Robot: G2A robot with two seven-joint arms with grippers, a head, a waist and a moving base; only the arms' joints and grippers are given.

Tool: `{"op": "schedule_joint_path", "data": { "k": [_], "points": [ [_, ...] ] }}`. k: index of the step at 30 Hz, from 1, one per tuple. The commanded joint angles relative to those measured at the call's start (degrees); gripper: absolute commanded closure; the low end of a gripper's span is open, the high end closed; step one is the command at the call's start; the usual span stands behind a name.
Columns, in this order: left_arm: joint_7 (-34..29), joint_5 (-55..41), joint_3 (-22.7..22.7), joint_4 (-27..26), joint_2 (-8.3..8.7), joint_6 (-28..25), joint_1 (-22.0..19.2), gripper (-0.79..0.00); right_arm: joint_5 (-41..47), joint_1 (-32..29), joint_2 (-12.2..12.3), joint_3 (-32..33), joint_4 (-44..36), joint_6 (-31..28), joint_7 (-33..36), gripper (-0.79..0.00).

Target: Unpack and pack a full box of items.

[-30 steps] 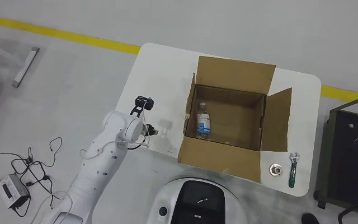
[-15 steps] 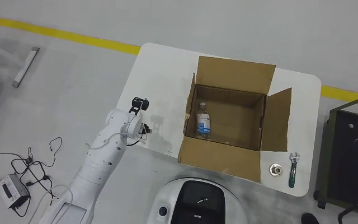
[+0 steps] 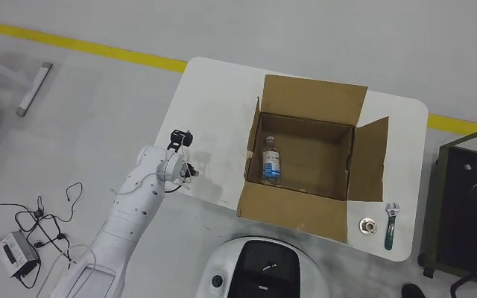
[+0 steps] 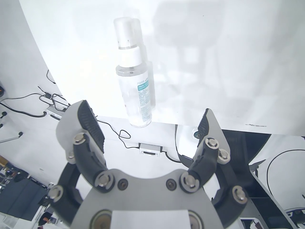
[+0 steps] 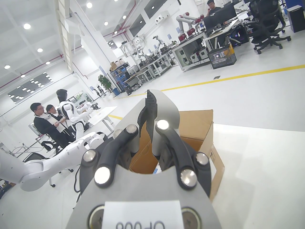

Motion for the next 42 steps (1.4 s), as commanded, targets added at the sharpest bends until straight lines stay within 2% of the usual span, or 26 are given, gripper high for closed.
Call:
{"op": "schedule_joint_path", "data": {
  "k": [1, 3, 5, 7, 9, 12, 18, 23, 31, 32, 35, 38, 39, 41, 42],
  "points": [
    [0.96, 0.31, 0.09, 1.46, -0.02, -0.33, -0.30, -0.785, 0.00, 0.00, 0.00, 0.00, 0.00, 0.00, 0.00, 0.000],
    [1.80, 0.64, 0.26, 2.97, -0.08, -0.35, -0.72, -0.748, 0.00, 0.00, 0.00, 0.00, 0.00, 0.00, 0.00, 0.000],
    [2.32, 1.04, 0.51, 4.20, -0.16, -0.24, -1.20, -0.757, 0.00, 0.00, 0.00, 0.00, 0.00, 0.00, 0.00, 0.000],
    [2.70, 1.16, 0.69, 5.25, -0.23, -0.20, -1.57, -0.699, 0.00, 0.00, 0.00, 0.00, 0.00, 0.00, 0.00, 0.000],
    [2.88, 1.36, 1.02, 6.37, -0.34, 0.02, -1.99, -0.739, 0.00, 0.00, 0.00, 0.00, 0.00, 0.00, 0.00, 0.000],
    [3.23, 1.30, 1.60, 7.80, -0.55, 0.07, -2.62, -0.717, 0.00, 0.00, 0.00, 0.00, 0.00, 0.00, 0.00, 0.000],
    [4.30, 1.29, 2.61, 11.05, -0.95, -0.03, -3.99, -0.727, 0.00, 0.00, 0.00, 0.00, 0.00, 0.00, 0.00, 0.000],
    [5.31, 1.19, 3.15, 14.37, -1.25, -0.18, -5.41, -0.677, 0.00, 0.00, 0.00, 0.00, 0.00, 0.00, 0.00, 0.000],
    [5.94, 1.25, 3.34, 17.35, -1.53, -0.15, -7.06, -0.650, 0.00, 0.00, 0.00, 0.00, 0.00, 0.00, 0.00, 0.000],
    [6.01, 1.41, 3.42, 17.49, -1.54, -0.22, -7.11, -0.573, 0.00, 0.00, 0.00, 0.00, 0.00, 0.00, 0.00, 0.000],
    [6.01, 1.38, 3.47, 17.68, -1.59, -0.46, -7.17, -0.416, 0.00, 0.00, 0.00, 0.00, 0.00, 0.00, 0.00, 0.000],
    [5.96, 1.22, 3.54, 17.95, -1.65, -0.58, -7.18, -0.391, 0.00, 0.00, 0.00, 0.00, 0.00, 0.00, 0.00, 0.000],
    [6.00, 1.20, 3.58, 18.08, -1.68, -0.59, -7.20, -0.357, 0.00, 0.00, 0.00, 0.00, 0.00, 0.00, 0.00, 0.000],
    [5.97, 1.09, 3.60, 18.10, -1.72, -0.64, -7.29, -0.256, 0.00, 0.00, 0.00, 0.00, 0.00, 0.00, 0.00, 0.000],
    [5.95, 1.12, 3.61, 18.04, -1.73, -0.67, -7.29, -0.117, 0.00, 0.00, 0.00, 0.00, 0.00, 0.00, 0.00, 0.000]
  ]
}}
